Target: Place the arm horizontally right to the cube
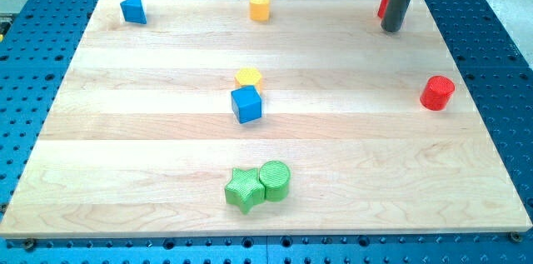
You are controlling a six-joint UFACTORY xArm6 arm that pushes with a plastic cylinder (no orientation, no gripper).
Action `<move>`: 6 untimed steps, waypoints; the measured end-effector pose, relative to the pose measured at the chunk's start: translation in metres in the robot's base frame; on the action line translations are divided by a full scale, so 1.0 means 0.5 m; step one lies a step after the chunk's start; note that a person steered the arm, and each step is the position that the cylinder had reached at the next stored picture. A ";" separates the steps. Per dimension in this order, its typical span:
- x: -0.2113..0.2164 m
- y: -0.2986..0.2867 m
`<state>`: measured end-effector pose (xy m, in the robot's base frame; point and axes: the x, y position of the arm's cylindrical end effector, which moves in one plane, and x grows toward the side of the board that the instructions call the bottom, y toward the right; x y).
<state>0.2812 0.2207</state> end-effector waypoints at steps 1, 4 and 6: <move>0.067 0.000; 0.152 -0.021; 0.188 -0.069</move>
<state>0.3751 0.1862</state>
